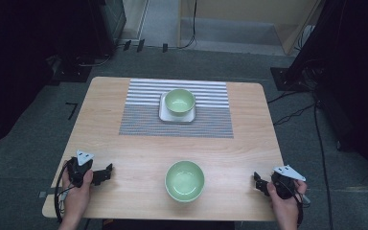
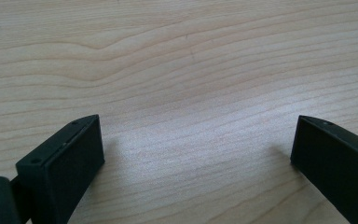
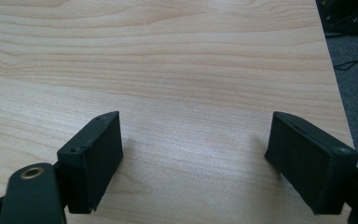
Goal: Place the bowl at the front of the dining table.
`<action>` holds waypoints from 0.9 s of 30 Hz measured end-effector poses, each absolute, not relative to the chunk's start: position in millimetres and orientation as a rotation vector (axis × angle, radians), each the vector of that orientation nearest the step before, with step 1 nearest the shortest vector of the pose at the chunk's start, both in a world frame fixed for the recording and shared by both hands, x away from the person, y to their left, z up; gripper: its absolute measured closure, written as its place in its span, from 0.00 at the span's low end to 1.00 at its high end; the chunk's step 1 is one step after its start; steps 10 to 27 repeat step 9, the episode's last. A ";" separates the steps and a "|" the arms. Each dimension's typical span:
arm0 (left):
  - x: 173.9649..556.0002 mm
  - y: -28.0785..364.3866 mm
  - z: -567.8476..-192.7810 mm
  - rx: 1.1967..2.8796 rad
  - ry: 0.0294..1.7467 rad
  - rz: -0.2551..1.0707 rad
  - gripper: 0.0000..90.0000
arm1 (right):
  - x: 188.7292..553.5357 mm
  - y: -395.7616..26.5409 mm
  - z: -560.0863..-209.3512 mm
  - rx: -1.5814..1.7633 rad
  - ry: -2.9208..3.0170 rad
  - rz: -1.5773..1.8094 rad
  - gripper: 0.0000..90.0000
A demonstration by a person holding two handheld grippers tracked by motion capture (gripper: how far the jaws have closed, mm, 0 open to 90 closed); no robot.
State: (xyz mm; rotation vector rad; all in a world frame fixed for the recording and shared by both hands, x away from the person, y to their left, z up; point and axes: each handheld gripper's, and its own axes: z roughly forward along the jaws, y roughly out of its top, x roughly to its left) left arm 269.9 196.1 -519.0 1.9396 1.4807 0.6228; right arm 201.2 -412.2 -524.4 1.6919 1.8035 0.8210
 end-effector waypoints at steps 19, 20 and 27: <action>271.0 195.1 -519.0 1.941 1.479 0.622 0.03 | 202.3 -412.6 -524.8 1.704 1.802 0.810 0.13; 271.0 195.1 -519.0 1.941 1.479 0.622 0.03 | 202.3 -412.6 -524.8 1.704 1.802 0.810 0.13; 271.0 195.1 -519.0 1.941 1.479 0.622 0.03 | 202.3 -412.6 -524.8 1.704 1.802 0.810 0.13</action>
